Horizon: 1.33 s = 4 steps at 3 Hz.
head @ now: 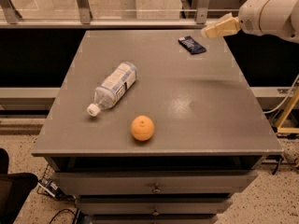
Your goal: Pick rxbar blueberry
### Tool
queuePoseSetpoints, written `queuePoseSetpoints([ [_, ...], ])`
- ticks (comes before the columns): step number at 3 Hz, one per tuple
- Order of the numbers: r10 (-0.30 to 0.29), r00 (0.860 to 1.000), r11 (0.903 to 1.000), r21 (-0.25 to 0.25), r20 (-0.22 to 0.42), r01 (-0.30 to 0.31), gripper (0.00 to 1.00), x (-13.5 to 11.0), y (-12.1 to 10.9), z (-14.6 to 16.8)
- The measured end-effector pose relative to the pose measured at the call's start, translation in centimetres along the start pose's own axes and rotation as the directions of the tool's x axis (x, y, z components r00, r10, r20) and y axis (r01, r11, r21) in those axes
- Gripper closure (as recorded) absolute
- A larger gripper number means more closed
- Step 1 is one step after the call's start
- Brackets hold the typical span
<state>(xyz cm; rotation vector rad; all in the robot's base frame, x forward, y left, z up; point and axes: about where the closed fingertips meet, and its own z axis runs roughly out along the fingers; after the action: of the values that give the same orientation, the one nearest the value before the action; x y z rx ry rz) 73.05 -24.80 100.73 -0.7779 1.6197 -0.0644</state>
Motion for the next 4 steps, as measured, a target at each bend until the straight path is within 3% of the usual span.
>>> queuePoseSetpoints([
  [1,0.000,1.000,1.0000,-0.005,-0.002,0.000,0.00,0.1,0.2,0.0],
  [2,0.095,0.996,0.9955,0.009,0.001,-0.095,0.00,1.2,-0.3,1.2],
  [3,0.233,0.972,0.9725,0.007,0.015,-0.233,0.00,3.1,-0.8,4.2],
  [4,0.310,0.950,0.9508,-0.010,0.029,-0.310,0.00,4.5,-1.2,6.8],
])
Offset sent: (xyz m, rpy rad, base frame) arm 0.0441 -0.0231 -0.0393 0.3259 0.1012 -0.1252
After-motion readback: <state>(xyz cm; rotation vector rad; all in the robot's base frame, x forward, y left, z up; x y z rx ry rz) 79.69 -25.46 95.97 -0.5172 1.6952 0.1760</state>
